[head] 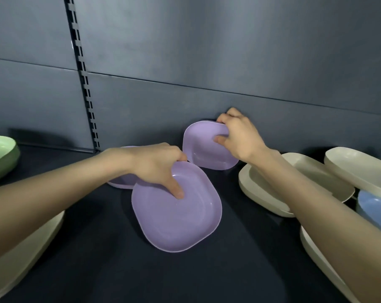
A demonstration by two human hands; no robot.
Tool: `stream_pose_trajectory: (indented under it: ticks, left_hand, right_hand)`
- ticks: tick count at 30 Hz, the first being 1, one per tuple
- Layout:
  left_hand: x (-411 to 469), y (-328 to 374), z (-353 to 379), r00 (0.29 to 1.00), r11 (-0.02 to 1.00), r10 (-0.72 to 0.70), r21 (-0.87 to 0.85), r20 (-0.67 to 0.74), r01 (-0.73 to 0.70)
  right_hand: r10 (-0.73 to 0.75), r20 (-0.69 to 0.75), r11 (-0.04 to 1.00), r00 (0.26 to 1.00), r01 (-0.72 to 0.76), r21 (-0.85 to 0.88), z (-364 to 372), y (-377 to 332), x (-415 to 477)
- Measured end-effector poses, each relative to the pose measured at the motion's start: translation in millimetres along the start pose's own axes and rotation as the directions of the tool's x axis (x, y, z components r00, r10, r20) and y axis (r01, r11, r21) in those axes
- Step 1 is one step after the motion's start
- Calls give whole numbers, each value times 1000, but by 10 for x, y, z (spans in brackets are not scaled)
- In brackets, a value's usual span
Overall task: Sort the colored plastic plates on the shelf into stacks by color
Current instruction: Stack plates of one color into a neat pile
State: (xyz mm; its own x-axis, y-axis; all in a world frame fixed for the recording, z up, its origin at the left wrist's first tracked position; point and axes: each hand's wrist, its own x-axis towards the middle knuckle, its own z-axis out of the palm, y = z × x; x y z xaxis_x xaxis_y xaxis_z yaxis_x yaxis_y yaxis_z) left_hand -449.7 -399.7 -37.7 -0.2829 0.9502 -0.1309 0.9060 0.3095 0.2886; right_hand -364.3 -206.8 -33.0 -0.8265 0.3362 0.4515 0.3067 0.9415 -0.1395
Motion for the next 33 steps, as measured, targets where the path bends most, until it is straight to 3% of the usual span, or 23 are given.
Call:
stream_pose_trajectory:
  ticks: [5, 10, 19, 28, 33]
  left_hand:
    - [-135, 60, -114, 993, 977, -45, -211, -105, 22]
    - [-389, 94, -212, 967, 890, -122, -457, -225, 6]
    - [-1224, -56, -241, 825, 749, -350, -662, -443, -38]
    - [-2124, -537, -280, 621, 663, -558, -746, -550, -65]
    - [-2862, -1050, -310, 567, 687, -574, -724, -591, -59]
  right_hand:
    - [56, -48, 986, 997, -48, 159, -165, -22, -50]
    - [106, -153, 917, 983, -37, 396, -489, -182, -183]
    - [147, -356, 783, 923, 112, 612, -879, -662, -390]
    - [152, -286, 608, 946, 139, 782, -777, -1717, -588]
    - [180, -242, 531, 953, 113, 840, -446, -2570, -650]
